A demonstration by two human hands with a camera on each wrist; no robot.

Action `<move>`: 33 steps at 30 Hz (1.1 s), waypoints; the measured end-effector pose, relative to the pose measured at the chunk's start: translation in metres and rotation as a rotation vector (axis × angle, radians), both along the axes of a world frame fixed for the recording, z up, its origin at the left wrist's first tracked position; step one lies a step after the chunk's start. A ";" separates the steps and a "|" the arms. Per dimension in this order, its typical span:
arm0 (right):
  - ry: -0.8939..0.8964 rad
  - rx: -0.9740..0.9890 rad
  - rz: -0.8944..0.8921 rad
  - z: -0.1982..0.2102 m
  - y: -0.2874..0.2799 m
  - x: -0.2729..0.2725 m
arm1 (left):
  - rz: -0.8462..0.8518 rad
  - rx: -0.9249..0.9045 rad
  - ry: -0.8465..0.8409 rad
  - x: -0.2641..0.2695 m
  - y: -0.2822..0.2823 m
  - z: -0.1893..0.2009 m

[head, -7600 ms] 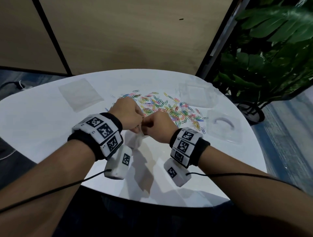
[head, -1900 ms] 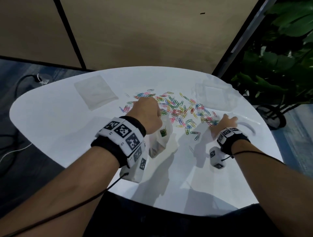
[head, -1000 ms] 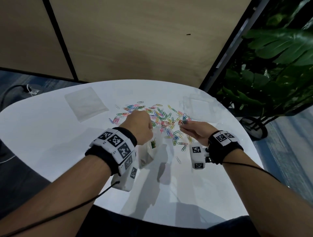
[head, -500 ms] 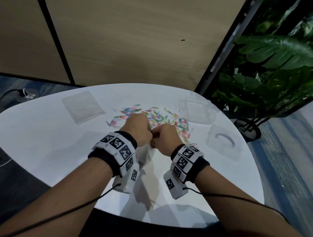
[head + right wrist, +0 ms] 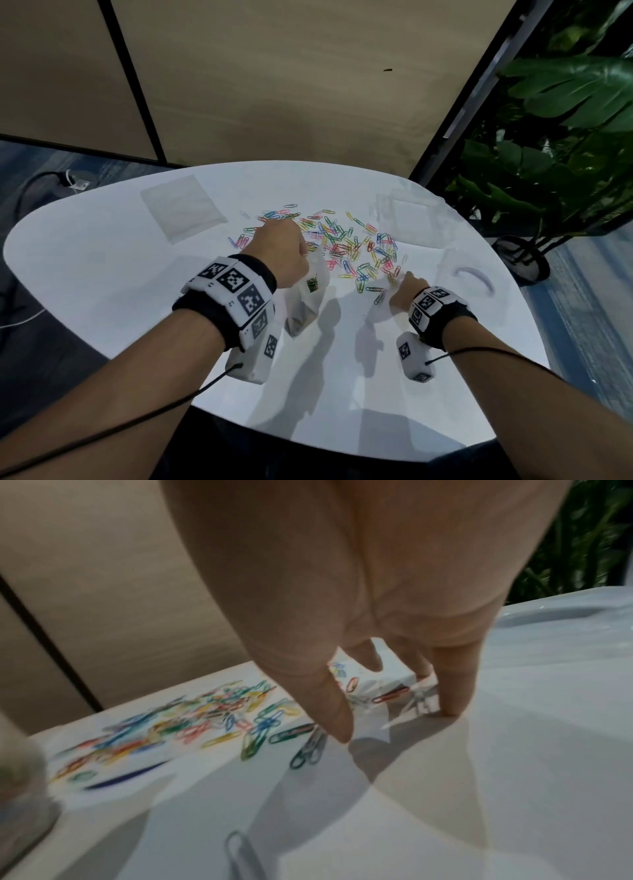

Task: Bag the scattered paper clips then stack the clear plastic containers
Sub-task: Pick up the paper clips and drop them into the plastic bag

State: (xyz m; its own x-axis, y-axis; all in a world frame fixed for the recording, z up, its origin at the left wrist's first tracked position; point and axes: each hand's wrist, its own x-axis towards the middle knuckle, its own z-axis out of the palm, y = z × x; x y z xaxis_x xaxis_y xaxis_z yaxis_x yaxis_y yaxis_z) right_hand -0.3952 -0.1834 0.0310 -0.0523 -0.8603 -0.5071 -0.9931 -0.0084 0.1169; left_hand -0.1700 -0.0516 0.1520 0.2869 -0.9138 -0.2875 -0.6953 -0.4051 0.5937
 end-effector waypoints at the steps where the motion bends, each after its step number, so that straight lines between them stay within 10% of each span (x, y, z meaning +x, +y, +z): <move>1: -0.006 -0.002 0.022 -0.004 0.000 0.007 | -0.001 0.001 -0.001 0.001 0.000 0.000; 16: -0.236 -0.285 0.409 -0.028 -0.012 0.056 | -0.002 0.016 0.001 0.003 -0.002 -0.001; 23: -0.522 -0.106 0.001 0.001 -0.028 0.029 | -0.013 0.004 0.009 0.003 -0.001 0.000; 28: -1.358 0.254 -0.742 0.033 -0.027 0.031 | -0.011 0.020 0.007 0.001 -0.002 0.001; 33: -1.527 0.564 -0.651 0.076 0.012 0.061 | 0.029 0.026 0.024 -0.002 -0.003 0.002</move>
State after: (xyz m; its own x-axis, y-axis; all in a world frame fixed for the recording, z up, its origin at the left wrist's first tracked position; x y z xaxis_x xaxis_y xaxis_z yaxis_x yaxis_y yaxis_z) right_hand -0.3340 -0.1719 0.1074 0.4794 -0.6120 -0.6289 -0.0578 0.6931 -0.7185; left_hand -0.1724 -0.0549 0.1541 0.3057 -0.8973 -0.3184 -0.6689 -0.4404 0.5989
